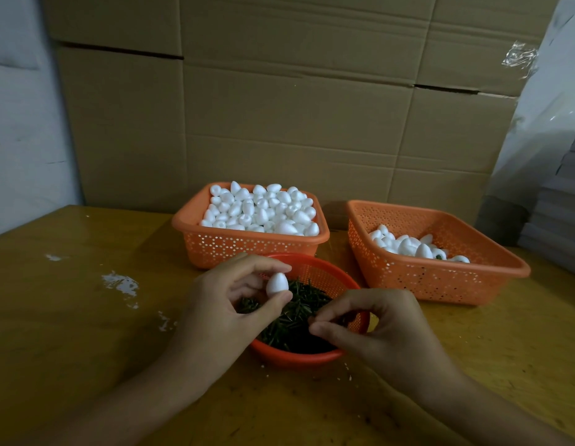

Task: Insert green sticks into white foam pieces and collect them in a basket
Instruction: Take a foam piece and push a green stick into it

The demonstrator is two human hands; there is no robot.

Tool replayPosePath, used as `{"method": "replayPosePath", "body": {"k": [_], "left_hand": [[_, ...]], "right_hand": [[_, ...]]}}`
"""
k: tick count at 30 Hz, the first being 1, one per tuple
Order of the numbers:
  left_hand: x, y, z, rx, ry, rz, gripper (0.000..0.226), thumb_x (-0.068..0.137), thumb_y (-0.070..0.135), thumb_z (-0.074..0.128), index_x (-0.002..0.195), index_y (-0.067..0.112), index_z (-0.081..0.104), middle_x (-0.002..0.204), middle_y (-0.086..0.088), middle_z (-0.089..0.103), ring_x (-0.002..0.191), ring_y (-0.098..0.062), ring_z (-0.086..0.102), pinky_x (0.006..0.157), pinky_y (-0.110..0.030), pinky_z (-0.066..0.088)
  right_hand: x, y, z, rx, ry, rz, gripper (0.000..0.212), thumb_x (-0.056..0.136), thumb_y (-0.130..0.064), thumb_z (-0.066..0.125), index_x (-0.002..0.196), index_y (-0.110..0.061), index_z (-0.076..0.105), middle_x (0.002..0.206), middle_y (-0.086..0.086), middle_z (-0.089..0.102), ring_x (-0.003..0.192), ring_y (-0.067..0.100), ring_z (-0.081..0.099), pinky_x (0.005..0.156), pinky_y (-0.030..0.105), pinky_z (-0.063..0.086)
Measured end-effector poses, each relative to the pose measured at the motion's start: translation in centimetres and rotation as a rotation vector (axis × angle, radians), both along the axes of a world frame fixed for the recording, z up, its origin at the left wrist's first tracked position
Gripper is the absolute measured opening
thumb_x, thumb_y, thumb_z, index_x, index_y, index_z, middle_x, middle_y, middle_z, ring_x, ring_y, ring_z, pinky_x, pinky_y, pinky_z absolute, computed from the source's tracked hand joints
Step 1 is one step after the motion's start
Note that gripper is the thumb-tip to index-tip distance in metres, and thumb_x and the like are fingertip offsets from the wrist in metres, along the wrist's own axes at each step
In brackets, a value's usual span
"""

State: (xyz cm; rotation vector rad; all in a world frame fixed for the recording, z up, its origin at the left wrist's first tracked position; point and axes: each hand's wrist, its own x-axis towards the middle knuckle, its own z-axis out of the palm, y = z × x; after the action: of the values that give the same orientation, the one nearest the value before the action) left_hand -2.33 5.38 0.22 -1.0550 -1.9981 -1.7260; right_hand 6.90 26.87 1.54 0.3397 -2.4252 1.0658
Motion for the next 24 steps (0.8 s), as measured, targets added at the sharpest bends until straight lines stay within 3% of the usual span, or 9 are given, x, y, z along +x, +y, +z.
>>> {"method": "replayPosePath", "body": {"k": [5, 8, 12, 19, 24], "left_hand": [[0.3, 0.0, 0.0, -0.036, -0.019, -0.038, 0.027, 0.079, 0.047, 0.079, 0.104, 0.039, 0.076, 0.101, 0.015, 0.078, 0.099, -0.012, 0.075, 0.083, -0.025, 0.060], [0.1, 0.1, 0.2, 0.005, -0.044, -0.071, 0.023, 0.077, 0.036, 0.088, 0.098, 0.033, 0.077, 0.100, 0.009, 0.080, 0.096, -0.014, 0.077, 0.081, -0.027, 0.062], [0.0, -0.1, 0.7, 0.081, -0.117, -0.174, 0.023, 0.074, 0.018, 0.091, 0.088, 0.026, 0.075, 0.101, 0.000, 0.081, 0.092, -0.019, 0.080, 0.077, -0.025, 0.062], [-0.1, -0.3, 0.9, 0.031, -0.106, -0.244, 0.023, 0.072, 0.030, 0.090, 0.088, 0.029, 0.074, 0.103, 0.001, 0.081, 0.092, -0.017, 0.080, 0.073, -0.023, 0.061], [-0.1, -0.3, 1.0, 0.041, -0.091, -0.240, 0.026, 0.072, 0.023, 0.095, 0.088, 0.026, 0.074, 0.101, 0.002, 0.082, 0.092, -0.018, 0.080, 0.072, -0.024, 0.063]], "right_hand": [[0.0, 0.0, -0.6, -0.012, 0.066, -0.024, 0.012, 0.082, -0.043, 0.080, 0.086, -0.032, 0.079, 0.083, -0.020, 0.078, 0.082, 0.006, 0.076, 0.072, 0.030, 0.059], [0.0, -0.1, -0.8, -0.014, 0.088, -0.041, 0.014, 0.083, -0.036, 0.083, 0.095, -0.032, 0.078, 0.083, -0.022, 0.078, 0.081, 0.003, 0.076, 0.074, 0.027, 0.058], [0.0, -0.3, -1.0, 0.031, 0.103, -0.046, 0.017, 0.089, -0.030, 0.081, 0.105, -0.029, 0.081, 0.091, -0.026, 0.078, 0.087, -0.004, 0.074, 0.078, 0.014, 0.055], [0.1, -0.6, -1.0, 0.011, 0.113, 0.010, 0.014, 0.093, -0.026, 0.079, 0.106, -0.030, 0.082, 0.099, -0.023, 0.077, 0.093, 0.003, 0.075, 0.078, 0.015, 0.055], [0.2, -0.6, -1.1, -0.001, 0.117, 0.011, 0.012, 0.096, -0.030, 0.076, 0.107, -0.034, 0.080, 0.100, -0.020, 0.077, 0.093, 0.009, 0.074, 0.077, 0.019, 0.055]]}}
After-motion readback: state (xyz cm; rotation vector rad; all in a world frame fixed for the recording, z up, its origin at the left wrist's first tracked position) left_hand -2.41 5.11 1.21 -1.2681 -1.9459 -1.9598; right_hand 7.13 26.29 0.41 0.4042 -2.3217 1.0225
